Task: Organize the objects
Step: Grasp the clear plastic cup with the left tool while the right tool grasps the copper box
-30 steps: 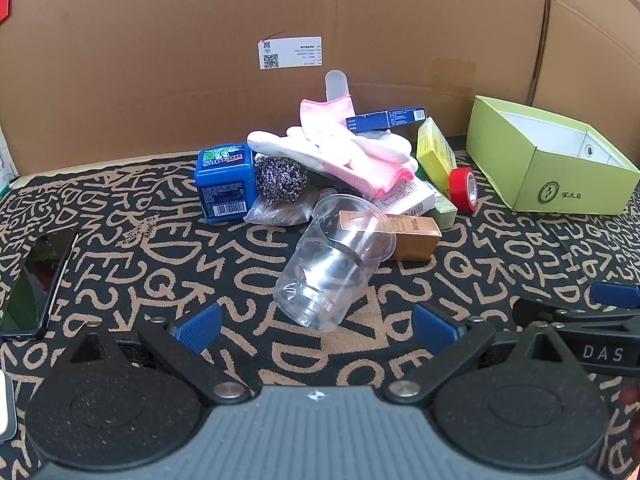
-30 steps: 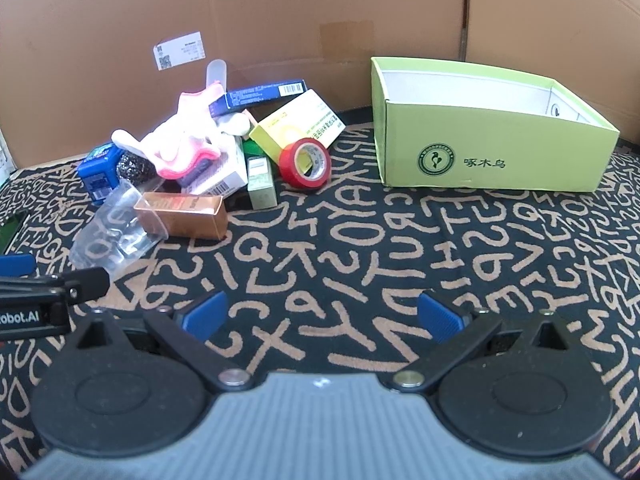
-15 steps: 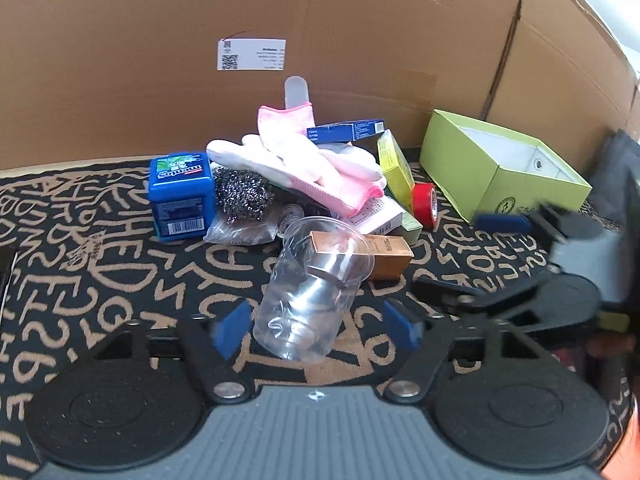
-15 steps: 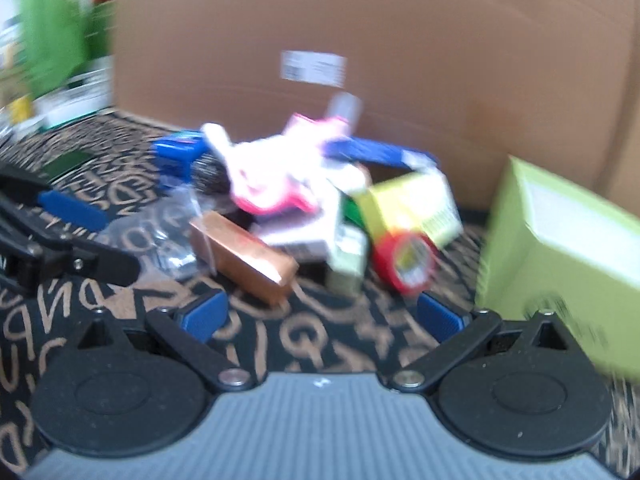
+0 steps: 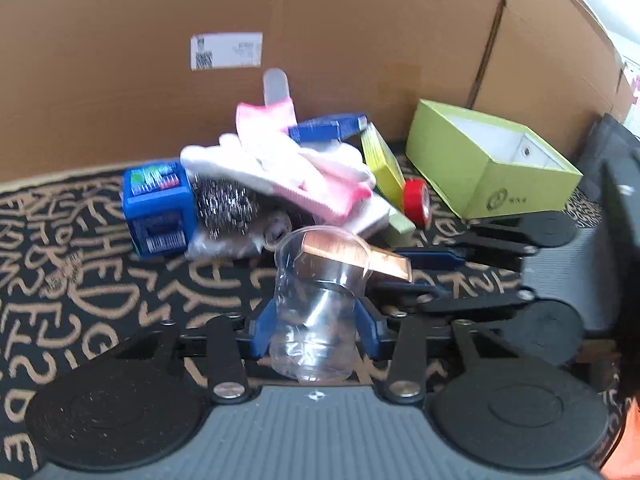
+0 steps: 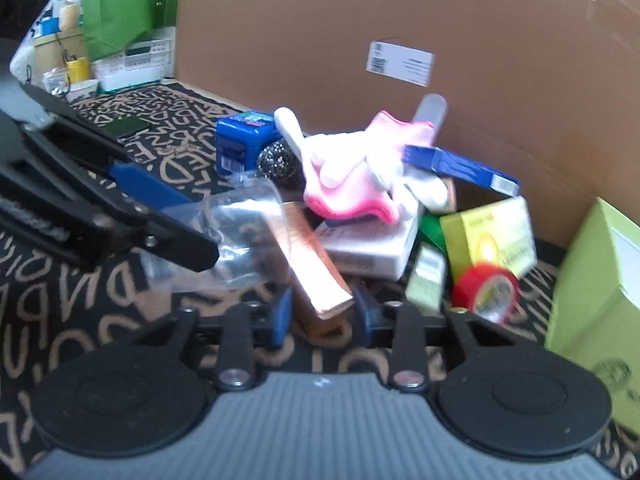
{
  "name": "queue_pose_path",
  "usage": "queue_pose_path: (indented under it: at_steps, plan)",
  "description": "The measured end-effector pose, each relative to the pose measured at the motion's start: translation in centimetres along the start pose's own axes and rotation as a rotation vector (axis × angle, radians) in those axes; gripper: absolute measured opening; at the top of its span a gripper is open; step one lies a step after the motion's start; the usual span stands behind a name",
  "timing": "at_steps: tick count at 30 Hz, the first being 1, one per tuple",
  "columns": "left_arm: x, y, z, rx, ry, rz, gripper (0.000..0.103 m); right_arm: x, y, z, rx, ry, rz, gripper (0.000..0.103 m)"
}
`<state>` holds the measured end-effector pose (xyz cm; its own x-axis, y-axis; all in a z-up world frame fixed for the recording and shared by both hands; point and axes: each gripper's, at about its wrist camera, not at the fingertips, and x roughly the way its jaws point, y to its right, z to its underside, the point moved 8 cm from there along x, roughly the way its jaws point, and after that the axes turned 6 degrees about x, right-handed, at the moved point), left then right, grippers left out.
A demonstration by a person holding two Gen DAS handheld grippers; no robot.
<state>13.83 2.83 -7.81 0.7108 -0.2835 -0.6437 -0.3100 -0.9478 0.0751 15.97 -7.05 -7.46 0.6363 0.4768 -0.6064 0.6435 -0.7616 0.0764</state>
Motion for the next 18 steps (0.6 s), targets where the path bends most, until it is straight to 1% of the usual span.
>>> queue_pose_path:
  at_steps: [2,3,4,5,8,10,11,13,16,17,18]
  plan:
    - [-0.3,-0.1,0.4,-0.008,0.003,0.002,0.045,-1.2,-0.9,0.6,-0.012,-0.009,-0.002,0.024]
    - [-0.6,-0.2,0.4,-0.016,0.009,0.000,0.051,-1.7,-1.2,0.9,-0.016,-0.014,-0.002,0.024]
    - [-0.8,-0.4,0.4,-0.035,0.023,0.000,0.053,-2.1,-1.6,1.0,-0.024,-0.010,0.000,0.024]
    - [-1.0,-0.6,0.2,-0.057,0.033,0.001,0.054,-2.2,-1.7,1.0,-0.023,-0.007,-0.002,0.024]
    - [-0.6,-0.6,-0.2,-0.096,0.019,0.008,0.055,-1.7,-0.6,0.6,0.015,-0.005,0.020,0.025]
    - [0.0,-0.4,-0.3,-0.082,0.011,0.002,0.054,-0.8,0.0,0.3,0.056,-0.014,0.031,0.025]
    - [0.4,-0.1,-0.2,-0.058,-0.003,-0.002,0.054,-0.4,0.1,0.2,0.075,-0.017,0.027,0.025]
    - [0.5,0.3,-0.2,-0.016,0.010,-0.012,0.054,0.4,0.3,0.1,0.106,-0.017,0.021,0.025]
    - [0.8,0.3,-0.3,-0.010,0.016,-0.036,0.055,1.2,0.5,0.5,0.139,-0.020,0.021,0.026]
    - [1.0,0.2,-0.2,-0.007,0.010,-0.033,0.054,1.2,0.5,0.7,0.154,-0.011,0.020,0.026]
    - [1.0,0.2,-0.2,-0.003,0.014,-0.035,0.049,1.0,0.6,0.8,0.170,-0.009,0.019,0.024]
